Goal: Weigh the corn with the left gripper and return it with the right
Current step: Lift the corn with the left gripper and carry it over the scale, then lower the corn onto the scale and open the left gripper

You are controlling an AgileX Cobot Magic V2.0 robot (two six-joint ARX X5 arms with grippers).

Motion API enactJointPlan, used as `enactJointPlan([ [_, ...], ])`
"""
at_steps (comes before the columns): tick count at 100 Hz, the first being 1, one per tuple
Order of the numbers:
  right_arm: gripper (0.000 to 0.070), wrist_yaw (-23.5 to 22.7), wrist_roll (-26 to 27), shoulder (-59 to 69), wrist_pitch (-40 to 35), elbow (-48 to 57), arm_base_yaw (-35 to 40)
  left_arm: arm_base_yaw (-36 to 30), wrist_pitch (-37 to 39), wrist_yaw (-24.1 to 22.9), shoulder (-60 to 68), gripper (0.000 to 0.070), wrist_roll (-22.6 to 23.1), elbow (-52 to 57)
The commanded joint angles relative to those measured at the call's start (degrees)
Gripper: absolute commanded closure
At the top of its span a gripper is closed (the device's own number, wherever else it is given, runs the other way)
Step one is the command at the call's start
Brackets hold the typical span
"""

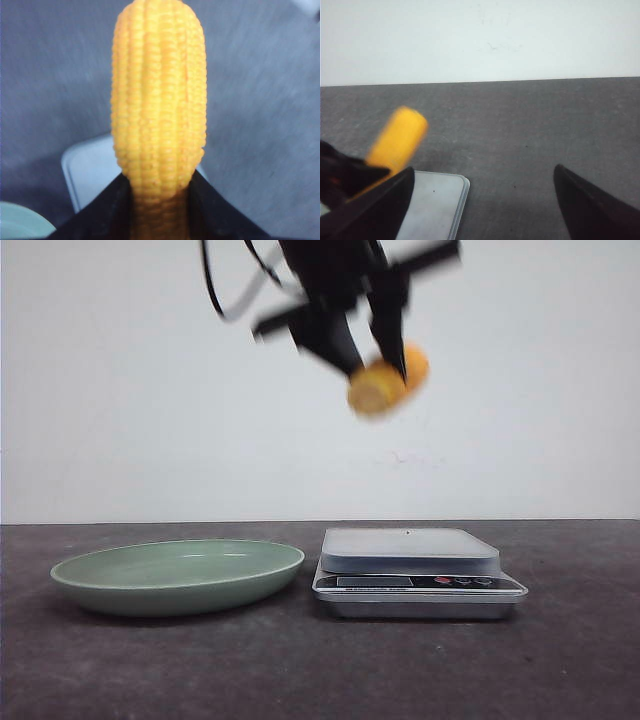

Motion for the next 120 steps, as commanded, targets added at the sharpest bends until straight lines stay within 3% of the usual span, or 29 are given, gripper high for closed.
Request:
enactJointPlan([
  [1, 0.0137, 0.0, -0.4, 0.2, -0.2, 1.1, 0.2, -0.7, 0.4, -0.2, 2.6, 0.0690, -2.1, 1.2],
  [53, 0.0137, 0.1, -0.5, 0.2, -1.0, 1.1, 0.2, -1.4, 0.0, 0.6, 10.6, 0.0681, -6.0, 1.2],
  [63, 0.0137, 0.1, -0.5, 0.2, -1.5, 1.1, 0.2, -1.4, 0.4, 0.6, 10.6, 0.0597, -6.3, 1.2],
  [73, 0.0137, 0.1, -0.5, 0.2, -1.9, 1.1, 0.2, -1.4, 0.5, 0.6, 10.6, 0.0335, -6.4, 1.2],
  [78, 0.0137, 0.1, -0.5, 0.2, -1.9, 1.1, 0.2, -1.4, 0.4, 0.6, 10.6, 0.0268, -6.4, 1.2],
  [96, 0.0137, 0.1, -0.5, 0.2, -2.1, 1.1, 0.2, -1.4, 0.7, 0.6, 10.5, 0.0263, -5.8, 1.4],
  [106, 0.0137, 0.1, -0.5, 0.2, -2.1, 1.1, 0.2, -1.4, -1.0, 0.0, 9.1, 0.0263, -3.2, 3.2],
  [120, 0.0137, 0.1, -0.5, 0.2, -2.3, 1.1, 0.2, -1.3, -2.8, -5.1, 4.3, 0.0263, 2.0, 6.3],
])
